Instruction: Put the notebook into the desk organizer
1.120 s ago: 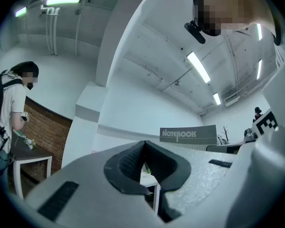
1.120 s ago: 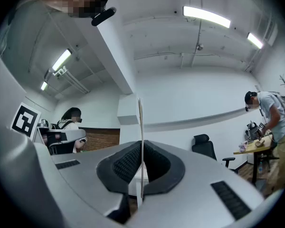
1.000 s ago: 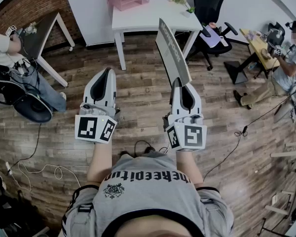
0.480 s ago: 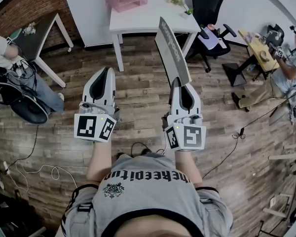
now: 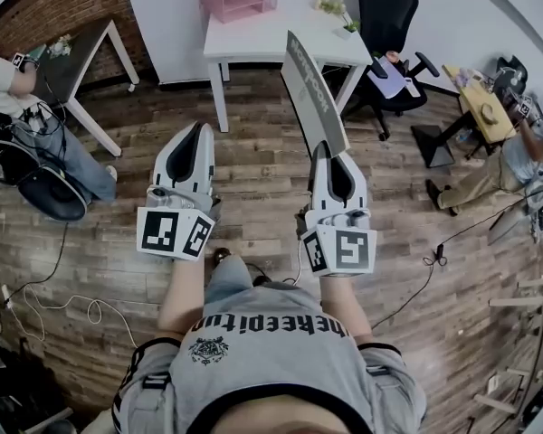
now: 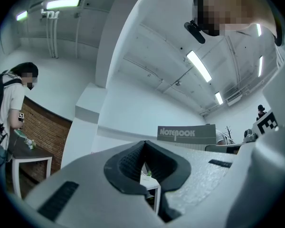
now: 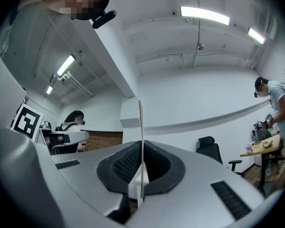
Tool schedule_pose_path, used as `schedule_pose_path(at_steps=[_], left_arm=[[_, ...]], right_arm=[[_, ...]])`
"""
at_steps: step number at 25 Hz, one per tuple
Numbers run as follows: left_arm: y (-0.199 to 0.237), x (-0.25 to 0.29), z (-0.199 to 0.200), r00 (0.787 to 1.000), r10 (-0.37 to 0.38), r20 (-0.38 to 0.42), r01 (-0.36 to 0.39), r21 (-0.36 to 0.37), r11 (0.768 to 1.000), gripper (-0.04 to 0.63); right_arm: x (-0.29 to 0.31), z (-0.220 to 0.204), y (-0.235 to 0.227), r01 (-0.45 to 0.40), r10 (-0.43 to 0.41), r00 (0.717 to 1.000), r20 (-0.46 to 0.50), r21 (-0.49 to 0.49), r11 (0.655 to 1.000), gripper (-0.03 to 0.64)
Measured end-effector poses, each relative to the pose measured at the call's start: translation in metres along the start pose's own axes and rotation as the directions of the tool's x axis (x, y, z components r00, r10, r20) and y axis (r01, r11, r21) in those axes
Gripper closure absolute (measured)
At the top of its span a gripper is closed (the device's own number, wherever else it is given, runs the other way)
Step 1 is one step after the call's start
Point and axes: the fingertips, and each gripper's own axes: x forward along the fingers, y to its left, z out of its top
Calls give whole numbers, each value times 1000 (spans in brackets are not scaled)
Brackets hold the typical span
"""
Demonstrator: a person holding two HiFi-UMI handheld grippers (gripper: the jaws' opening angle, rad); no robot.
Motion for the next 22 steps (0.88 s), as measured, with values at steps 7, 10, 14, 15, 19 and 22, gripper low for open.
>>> schedule_pose_path(at_steps=[7, 10, 14, 15, 19, 22], left_arm=[[17, 31, -17, 1000, -4, -5, 4, -10, 1000, 591], [31, 55, -26, 1000, -14, -4, 14, -14, 1000, 591], [60, 90, -36, 1000, -19, 2, 19, -20, 1000, 591], [68, 100, -38, 1000, -21, 3, 21, -21, 1000, 591], [98, 139, -46, 1000, -30, -1, 30, -13, 999, 591], [121, 164, -49, 999, -39, -7, 39, -4, 999, 591]], right_arm=[[34, -20, -9, -7, 8, 1000, -28, 22, 1000, 607], [59, -26, -17, 3, -3, 1000, -18, 21, 1000, 609], [103, -37, -24, 15, -14, 1000, -14, 17, 1000, 607], [115, -39, -26, 17, -17, 1000, -12, 18, 1000, 607], [163, -47, -31, 28, -28, 1000, -2, 19, 999, 607], [196, -54, -31, 36, -36, 999, -4, 21, 999, 607]])
